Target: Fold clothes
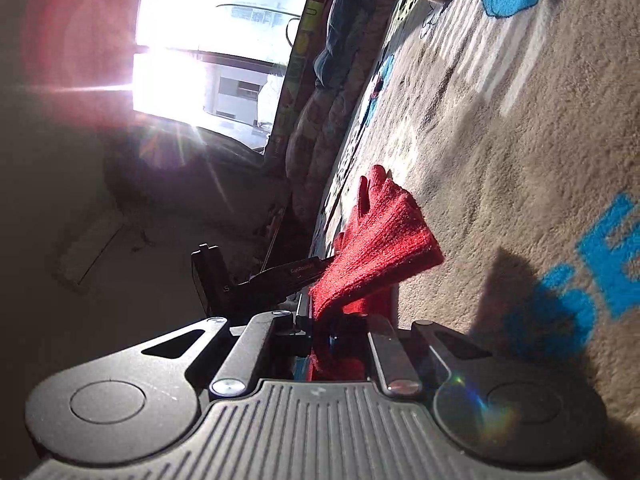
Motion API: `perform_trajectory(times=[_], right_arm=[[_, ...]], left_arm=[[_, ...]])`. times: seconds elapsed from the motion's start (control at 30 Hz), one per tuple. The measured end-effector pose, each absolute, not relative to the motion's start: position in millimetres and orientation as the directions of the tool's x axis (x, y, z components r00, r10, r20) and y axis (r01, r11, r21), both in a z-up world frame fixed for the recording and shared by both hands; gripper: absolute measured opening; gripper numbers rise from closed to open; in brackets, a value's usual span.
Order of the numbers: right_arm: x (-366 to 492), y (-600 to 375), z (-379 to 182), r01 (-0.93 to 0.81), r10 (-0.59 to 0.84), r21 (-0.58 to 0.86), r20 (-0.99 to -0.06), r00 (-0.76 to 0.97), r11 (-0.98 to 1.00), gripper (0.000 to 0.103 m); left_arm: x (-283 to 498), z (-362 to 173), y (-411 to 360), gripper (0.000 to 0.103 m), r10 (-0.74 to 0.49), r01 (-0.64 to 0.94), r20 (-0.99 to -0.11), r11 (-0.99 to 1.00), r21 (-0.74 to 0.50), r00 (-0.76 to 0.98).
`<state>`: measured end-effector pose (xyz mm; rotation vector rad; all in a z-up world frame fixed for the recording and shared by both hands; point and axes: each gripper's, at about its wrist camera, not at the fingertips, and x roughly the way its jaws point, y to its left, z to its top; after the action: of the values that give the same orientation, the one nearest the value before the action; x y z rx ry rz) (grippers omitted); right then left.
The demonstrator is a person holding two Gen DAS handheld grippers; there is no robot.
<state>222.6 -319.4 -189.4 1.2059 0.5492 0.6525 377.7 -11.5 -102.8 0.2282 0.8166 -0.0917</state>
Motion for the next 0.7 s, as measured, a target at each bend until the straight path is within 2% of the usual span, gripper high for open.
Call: perform_trajectory(times=[0.17, 0.3, 0.4, 0.47, 0.57, 0.7], right_arm=[[226, -318, -188, -0.165, 0.715, 0.962, -0.043, 0.698, 0.219, 0.011], [227, -319, -188, -0.167, 0.714, 0.962, -0.039, 0.699, 0.216, 0.011], [228, -319, -188, -0.169, 0.712, 0.962, -0.036, 0.701, 0.215, 0.011], [229, -318, -188, -0.167, 0.711, 0.962, -0.038, 0.702, 0.216, 0.011], [230, -317, -187, -0.166, 0.709, 0.962, -0.037, 0.704, 0.215, 0.011], [228, -317, -187, -0.169, 0.711, 0.961, -0.040, 0.702, 0.221, 0.011]], left_arm=[[362, -79, -3, 0.004, -0.049, 0.116, -0.665, 0.992, 0.058, 0.745], [367, -85, -8, 0.003, -0.088, 0.156, -0.686, 0.987, 0.037, 0.722], [374, -99, -16, 0.003, -0.053, 0.154, -0.718, 0.985, 0.076, 0.694], [379, -107, -14, 0.005, -0.089, 0.165, -0.739, 0.986, 0.030, 0.668], [366, -90, 4, 0.006, -0.155, 0.154, -0.683, 0.986, -0.063, 0.714], [351, -69, 34, 0.006, -0.084, 0.057, -0.614, 0.996, -0.064, 0.785]])
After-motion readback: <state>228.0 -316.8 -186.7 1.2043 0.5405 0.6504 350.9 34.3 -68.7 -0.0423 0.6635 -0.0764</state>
